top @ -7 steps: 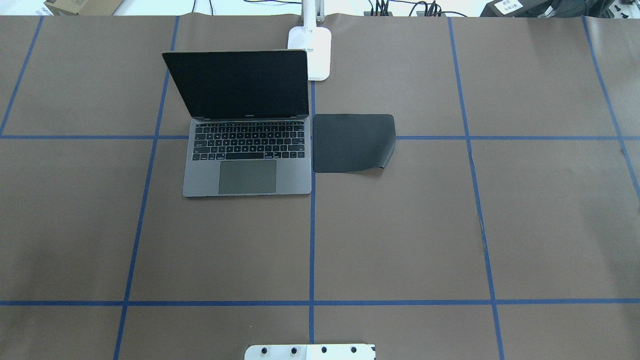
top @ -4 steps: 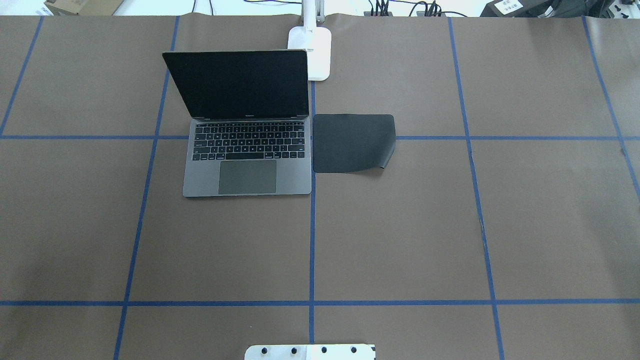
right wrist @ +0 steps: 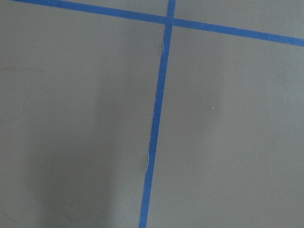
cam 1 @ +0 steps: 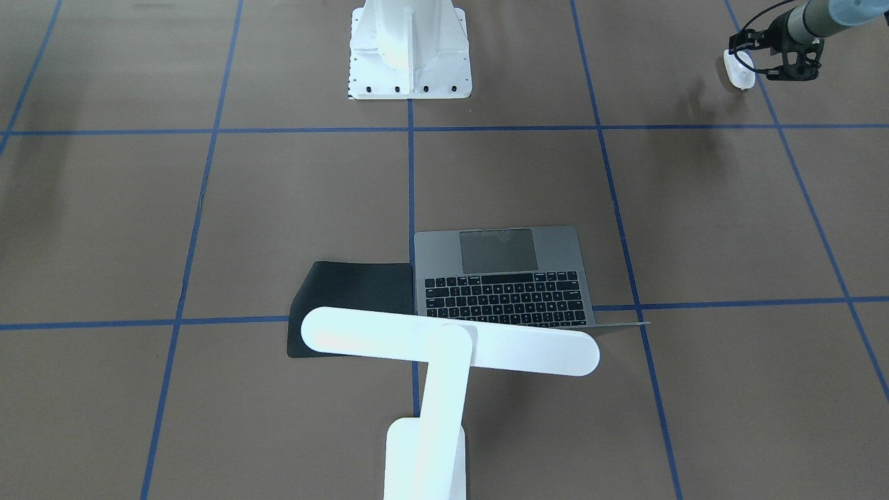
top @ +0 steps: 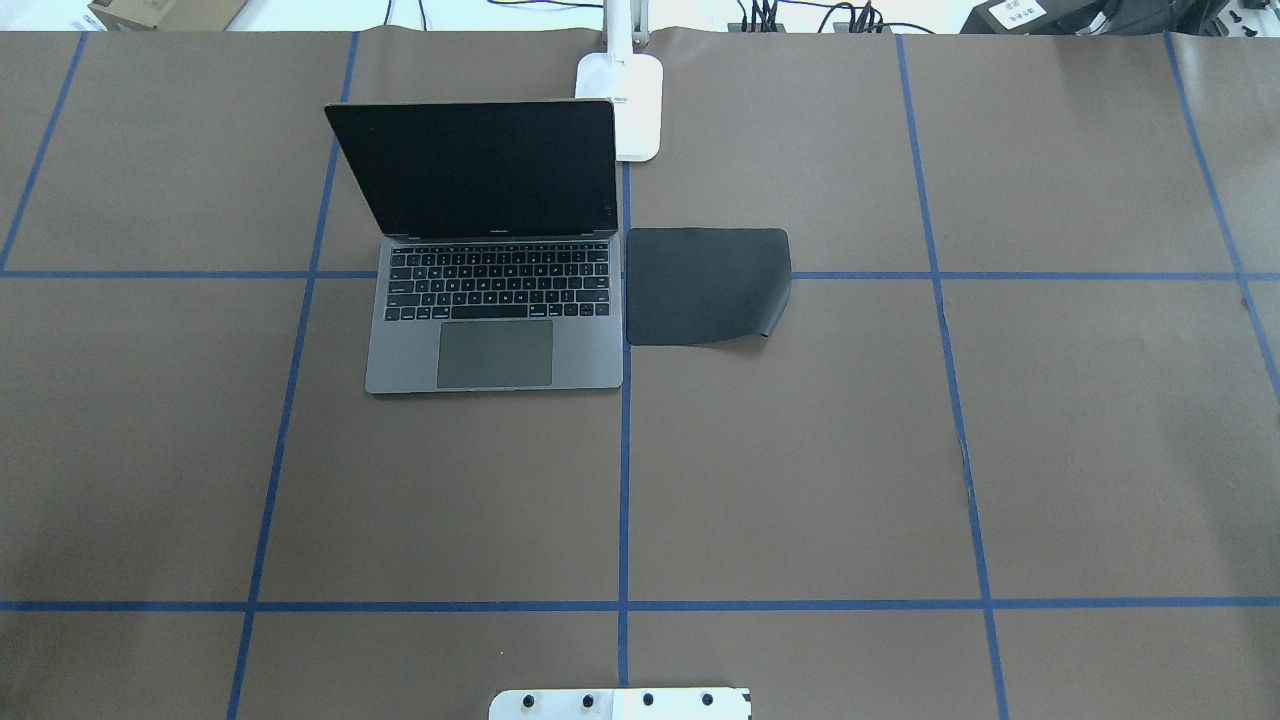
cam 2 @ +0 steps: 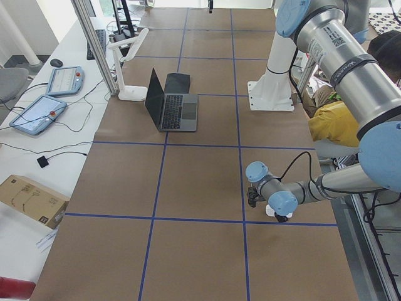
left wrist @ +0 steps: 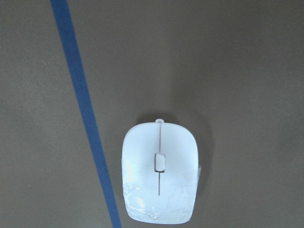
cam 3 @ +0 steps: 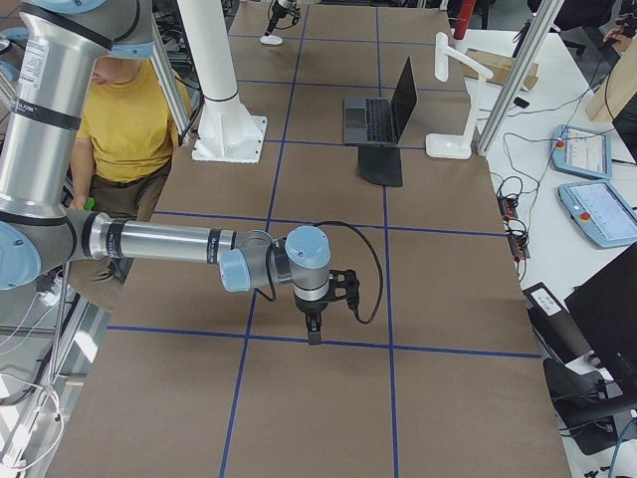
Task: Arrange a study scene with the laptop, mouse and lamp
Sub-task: 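Carry the white mouse with the left gripper toward the table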
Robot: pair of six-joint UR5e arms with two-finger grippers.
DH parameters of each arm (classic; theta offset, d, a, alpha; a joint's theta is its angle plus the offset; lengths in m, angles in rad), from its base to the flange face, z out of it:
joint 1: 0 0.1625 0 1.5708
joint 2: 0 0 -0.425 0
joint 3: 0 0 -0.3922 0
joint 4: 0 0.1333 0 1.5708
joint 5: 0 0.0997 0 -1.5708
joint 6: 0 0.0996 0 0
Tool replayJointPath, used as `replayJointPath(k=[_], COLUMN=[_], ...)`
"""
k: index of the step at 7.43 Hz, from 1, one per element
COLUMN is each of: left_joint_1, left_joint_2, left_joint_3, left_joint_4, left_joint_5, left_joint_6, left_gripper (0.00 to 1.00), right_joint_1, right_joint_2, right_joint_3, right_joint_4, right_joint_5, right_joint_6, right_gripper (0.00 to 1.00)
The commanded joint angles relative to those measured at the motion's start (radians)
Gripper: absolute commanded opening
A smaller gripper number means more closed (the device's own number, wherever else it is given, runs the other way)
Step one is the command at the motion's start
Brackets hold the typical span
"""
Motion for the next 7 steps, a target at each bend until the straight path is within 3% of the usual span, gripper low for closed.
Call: replayJointPath(k=[1,7], left_joint_1=[0.013,0.022], left_joint_2=[-0.031,-0.066], left_joint_3=[0.021,0.061], left_joint_4=[-0.004,-0.004], left_joint_5=[0.004,0.004], left_joint_6=[-0.004,-0.004], left_gripper=[1.0,1.0], right_joint_1=[0.0,0.0], right_joint_2=[0.001,0.006], right_joint_3=[0.0,0.0], right_joint_4=[0.0,0.0], right_joint_5=[0.0,0.0], right_joint_6=[0.0,0.002], right_gripper=[1.0,1.0])
